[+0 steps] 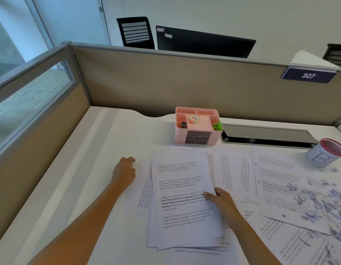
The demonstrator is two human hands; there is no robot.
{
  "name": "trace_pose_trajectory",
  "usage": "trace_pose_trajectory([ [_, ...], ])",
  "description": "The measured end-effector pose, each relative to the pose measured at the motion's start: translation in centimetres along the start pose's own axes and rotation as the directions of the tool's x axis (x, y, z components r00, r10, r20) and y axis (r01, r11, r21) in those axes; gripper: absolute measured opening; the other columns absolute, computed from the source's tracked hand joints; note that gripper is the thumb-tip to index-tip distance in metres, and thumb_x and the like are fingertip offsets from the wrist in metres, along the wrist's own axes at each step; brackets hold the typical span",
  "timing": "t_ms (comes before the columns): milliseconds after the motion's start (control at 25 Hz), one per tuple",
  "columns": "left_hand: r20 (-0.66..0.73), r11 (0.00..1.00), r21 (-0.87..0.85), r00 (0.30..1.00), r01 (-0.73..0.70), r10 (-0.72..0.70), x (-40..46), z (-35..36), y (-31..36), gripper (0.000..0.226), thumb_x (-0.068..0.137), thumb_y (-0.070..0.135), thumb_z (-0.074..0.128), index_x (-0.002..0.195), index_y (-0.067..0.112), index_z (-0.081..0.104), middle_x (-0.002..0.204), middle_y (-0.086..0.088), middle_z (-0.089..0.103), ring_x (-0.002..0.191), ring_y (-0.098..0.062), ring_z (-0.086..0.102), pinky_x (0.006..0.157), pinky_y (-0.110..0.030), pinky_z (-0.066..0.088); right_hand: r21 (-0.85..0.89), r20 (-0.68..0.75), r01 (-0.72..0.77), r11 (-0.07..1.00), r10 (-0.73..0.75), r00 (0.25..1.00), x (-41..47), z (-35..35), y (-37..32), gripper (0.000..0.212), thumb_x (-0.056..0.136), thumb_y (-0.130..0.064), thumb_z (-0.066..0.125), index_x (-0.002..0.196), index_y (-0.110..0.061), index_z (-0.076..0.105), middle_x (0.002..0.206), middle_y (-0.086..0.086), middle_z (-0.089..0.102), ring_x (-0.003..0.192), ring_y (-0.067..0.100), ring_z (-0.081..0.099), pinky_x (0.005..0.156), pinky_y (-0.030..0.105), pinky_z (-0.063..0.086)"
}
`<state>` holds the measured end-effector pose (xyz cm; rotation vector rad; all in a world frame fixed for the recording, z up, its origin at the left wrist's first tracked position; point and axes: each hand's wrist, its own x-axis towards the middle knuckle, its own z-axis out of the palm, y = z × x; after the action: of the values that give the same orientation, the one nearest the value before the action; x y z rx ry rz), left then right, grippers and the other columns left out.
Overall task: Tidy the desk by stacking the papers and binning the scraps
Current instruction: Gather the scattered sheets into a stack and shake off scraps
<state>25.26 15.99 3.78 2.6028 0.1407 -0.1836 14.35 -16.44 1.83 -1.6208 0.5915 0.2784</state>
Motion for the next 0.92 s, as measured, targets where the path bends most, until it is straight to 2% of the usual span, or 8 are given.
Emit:
trace_pose_trajectory([
  [80,0.029,0.999,-0.013,0.999,0.041,-0.041,-1.2,-0.2,-0.6,0.040,0.092,0.020,0.058,0.129,0.006,0.051,0.128,-0.018,0.050,0.114,-0.033,0.053,0.094,-0.038,0.042,-0.009,-0.009,0.002,1.000,-0.003,1.000,0.0,0.1,-0.1,0.022,0.082,-0.020,0.074,0.101,-0.011,0.067,0.100,0.006,0.074,0.091,0.028,0.071,0.086,0.049,0.056],
  [240,0.105,0.992,0.122,0.994,0.030,-0.043,-3.4,0.9,0.6,0.071,0.079,0.044,0.072,0.131,0.008,0.040,0.129,-0.015,0.039,0.117,-0.032,0.041,0.092,-0.037,0.041,-0.008,-0.011,0.015,1.000,-0.016,1.000,-0.1,0.1,0.0,0.022,0.082,-0.021,0.074,0.100,-0.010,0.068,0.100,0.007,0.074,0.092,0.029,0.070,0.088,0.051,0.055],
  [480,0.064,0.995,-0.008,0.993,0.103,-0.102,-4.0,1.9,1.9,0.071,0.079,0.026,0.076,0.134,0.009,0.035,0.131,-0.017,0.033,0.113,-0.034,0.044,0.097,-0.036,0.038,-0.005,-0.018,0.023,1.000,-0.024,1.000,0.0,0.1,0.2,0.022,0.081,-0.023,0.074,0.098,-0.010,0.068,0.098,0.008,0.074,0.092,0.029,0.070,0.089,0.052,0.055],
  [560,0.063,0.986,-0.084,0.989,0.141,-0.136,-4.1,1.8,2.0,0.072,0.078,0.024,0.077,0.133,0.008,0.034,0.129,-0.017,0.035,0.105,-0.034,0.053,0.087,-0.035,0.043,-0.007,-0.021,0.025,1.000,-0.025,0.999,0.1,0.1,0.2,0.022,0.081,-0.023,0.075,0.097,-0.010,0.068,0.098,0.008,0.074,0.092,0.029,0.070,0.088,0.052,0.055],
  [640,0.066,0.959,-0.198,0.979,0.205,-0.195,-4.3,1.5,1.6,0.068,0.079,0.024,0.075,0.132,0.008,0.035,0.124,-0.015,0.044,0.098,-0.032,0.059,0.074,-0.032,0.044,-0.015,-0.026,0.026,1.000,-0.026,0.999,0.1,0.1,0.2,0.022,0.081,-0.024,0.075,0.097,-0.010,0.068,0.097,0.008,0.074,0.091,0.030,0.070,0.088,0.052,0.055],
  [720,0.064,0.913,-0.295,0.959,0.282,-0.276,-4.5,1.2,0.9,0.055,0.083,0.027,0.068,0.127,0.007,0.041,0.116,-0.013,0.056,0.095,-0.029,0.060,0.073,-0.032,0.044,-0.015,-0.030,0.030,0.999,-0.031,0.999,0.1,0.2,0.2,0.023,0.081,-0.023,0.075,0.097,-0.009,0.067,0.097,0.008,0.074,0.091,0.029,0.070,0.088,0.052,0.055],
  [800,0.099,0.862,-0.374,0.939,0.342,-0.330,-4.8,0.7,-0.3,0.036,0.087,0.032,0.064,0.111,0.007,0.054,0.106,-0.011,0.066,0.088,-0.027,0.064,0.074,-0.036,0.050,-0.009,-0.029,0.036,0.999,-0.036,0.999,0.0,0.2,0.2,0.023,0.081,-0.023,0.074,0.098,-0.009,0.067,0.098,0.008,0.074,0.091,0.030,0.070,0.088,0.052,0.055],
  [920,0.361,0.746,-0.512,0.895,0.425,-0.262,-5.6,-0.5,-2.6,0.020,0.085,0.025,0.070,0.079,0.008,0.062,0.086,-0.013,0.074,0.068,-0.022,0.067,0.063,-0.031,0.056,0.013,-0.024,0.041,0.999,-0.041,0.999,-0.1,0.2,0.2,0.027,0.081,-0.021,0.074,0.099,-0.002,0.065,0.099,0.013,0.073,0.093,0.035,0.068,0.088,0.054,0.054],
])
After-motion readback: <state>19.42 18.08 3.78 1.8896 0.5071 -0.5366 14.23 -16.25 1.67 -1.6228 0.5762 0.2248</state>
